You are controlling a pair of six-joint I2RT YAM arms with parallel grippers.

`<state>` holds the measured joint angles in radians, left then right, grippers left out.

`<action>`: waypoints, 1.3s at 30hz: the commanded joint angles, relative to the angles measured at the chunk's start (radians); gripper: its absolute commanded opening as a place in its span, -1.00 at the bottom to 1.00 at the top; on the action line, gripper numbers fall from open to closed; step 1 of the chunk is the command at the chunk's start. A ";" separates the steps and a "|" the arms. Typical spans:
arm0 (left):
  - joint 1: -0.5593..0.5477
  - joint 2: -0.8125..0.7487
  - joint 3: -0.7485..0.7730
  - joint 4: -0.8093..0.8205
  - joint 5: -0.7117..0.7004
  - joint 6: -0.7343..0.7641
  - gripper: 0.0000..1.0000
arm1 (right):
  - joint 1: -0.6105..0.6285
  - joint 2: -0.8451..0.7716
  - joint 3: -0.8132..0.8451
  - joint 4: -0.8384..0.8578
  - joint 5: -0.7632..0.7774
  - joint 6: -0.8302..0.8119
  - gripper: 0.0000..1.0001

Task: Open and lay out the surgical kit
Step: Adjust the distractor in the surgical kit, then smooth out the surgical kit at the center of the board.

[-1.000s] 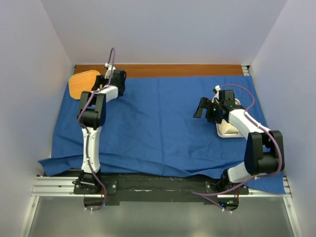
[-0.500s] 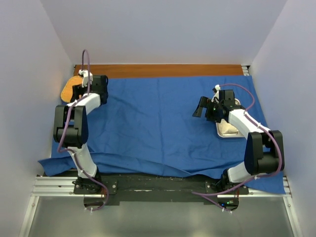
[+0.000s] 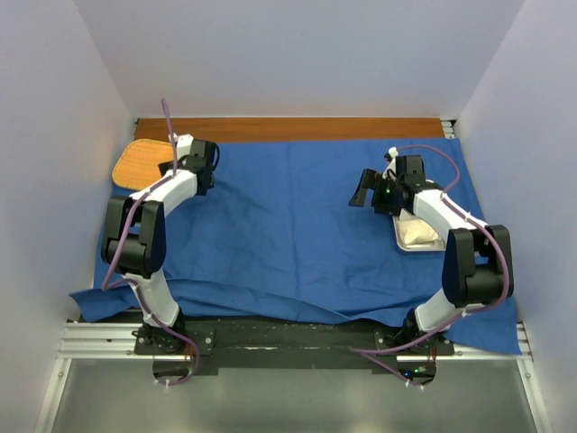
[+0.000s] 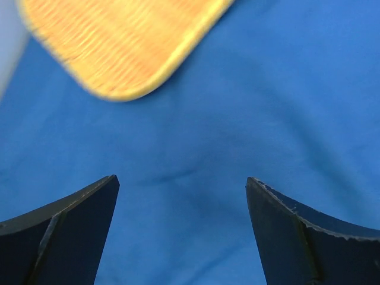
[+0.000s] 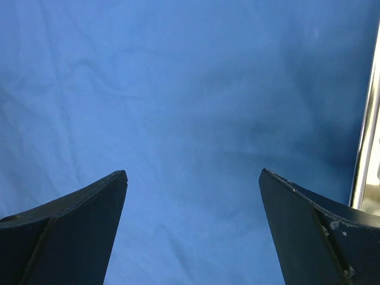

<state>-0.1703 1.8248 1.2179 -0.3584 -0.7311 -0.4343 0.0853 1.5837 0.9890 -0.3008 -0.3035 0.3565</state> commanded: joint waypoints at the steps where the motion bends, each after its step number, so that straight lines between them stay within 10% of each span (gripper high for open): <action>1: 0.006 0.039 0.130 0.007 0.232 -0.014 0.90 | 0.031 0.013 0.114 -0.014 0.059 -0.043 0.97; 25: 0.057 0.217 0.083 -0.091 0.398 -0.060 0.93 | 0.225 0.367 0.330 -0.221 0.388 -0.156 0.97; 39: 0.111 0.571 0.566 -0.260 0.461 -0.083 0.86 | 0.188 0.735 0.767 -0.393 0.412 -0.148 0.96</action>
<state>-0.0719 2.2135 1.6829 -0.5259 -0.2840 -0.5144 0.3016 2.1689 1.6714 -0.7193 0.0952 0.2016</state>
